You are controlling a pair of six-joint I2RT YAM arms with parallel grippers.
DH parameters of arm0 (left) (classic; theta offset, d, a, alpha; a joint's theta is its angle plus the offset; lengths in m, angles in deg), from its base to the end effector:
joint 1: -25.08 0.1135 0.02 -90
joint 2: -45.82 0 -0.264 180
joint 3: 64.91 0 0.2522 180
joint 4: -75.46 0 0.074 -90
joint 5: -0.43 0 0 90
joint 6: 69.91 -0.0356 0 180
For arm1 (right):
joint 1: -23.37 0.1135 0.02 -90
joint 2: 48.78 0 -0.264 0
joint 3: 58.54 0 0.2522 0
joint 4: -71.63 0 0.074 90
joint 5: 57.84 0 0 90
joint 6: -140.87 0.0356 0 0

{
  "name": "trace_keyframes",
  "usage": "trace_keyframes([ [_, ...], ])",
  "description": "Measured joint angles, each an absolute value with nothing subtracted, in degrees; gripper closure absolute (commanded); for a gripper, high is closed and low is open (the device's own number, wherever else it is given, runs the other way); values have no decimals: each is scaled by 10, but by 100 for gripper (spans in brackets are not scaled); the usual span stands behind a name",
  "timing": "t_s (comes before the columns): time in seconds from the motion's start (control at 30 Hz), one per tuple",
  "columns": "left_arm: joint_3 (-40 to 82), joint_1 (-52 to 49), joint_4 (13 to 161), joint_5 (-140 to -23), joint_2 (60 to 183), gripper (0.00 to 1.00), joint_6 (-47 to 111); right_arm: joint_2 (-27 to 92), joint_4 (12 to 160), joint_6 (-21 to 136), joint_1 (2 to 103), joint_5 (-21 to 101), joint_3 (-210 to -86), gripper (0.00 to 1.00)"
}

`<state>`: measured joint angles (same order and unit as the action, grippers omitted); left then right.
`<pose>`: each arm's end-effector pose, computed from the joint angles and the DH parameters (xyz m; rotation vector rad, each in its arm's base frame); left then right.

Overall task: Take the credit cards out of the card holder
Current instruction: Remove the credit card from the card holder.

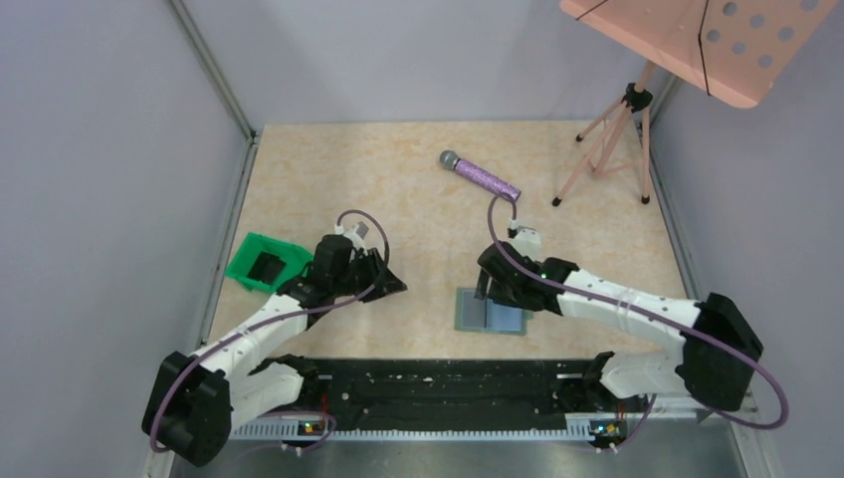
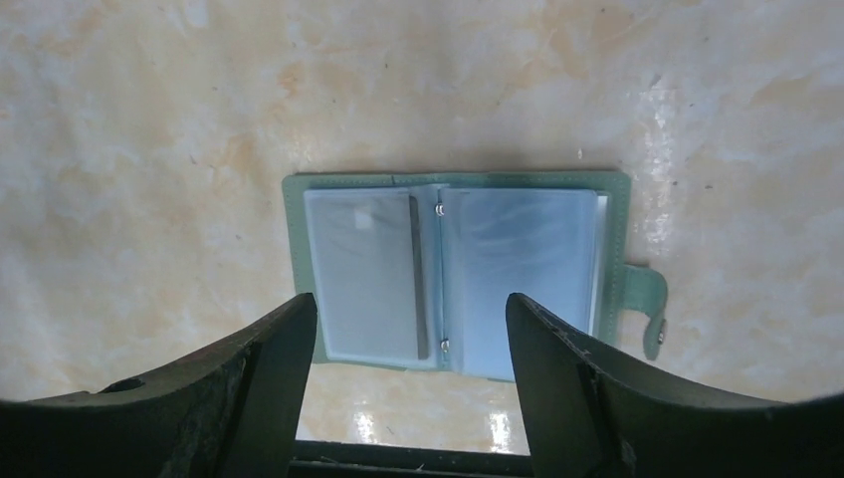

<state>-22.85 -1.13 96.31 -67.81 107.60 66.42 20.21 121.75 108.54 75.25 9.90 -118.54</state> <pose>0.1861 -0.1063 0.1914 -0.2150 2.4550 -1.0488 0.1522 0.1721 0.2288 0.2627 2.4970 0.2814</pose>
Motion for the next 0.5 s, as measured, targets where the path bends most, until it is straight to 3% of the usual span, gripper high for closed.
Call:
trace_keyframes([
  [0.5,-219,-12,1056,-769,940,66,632,396,1162,1071,793,108,-1224,31],
])
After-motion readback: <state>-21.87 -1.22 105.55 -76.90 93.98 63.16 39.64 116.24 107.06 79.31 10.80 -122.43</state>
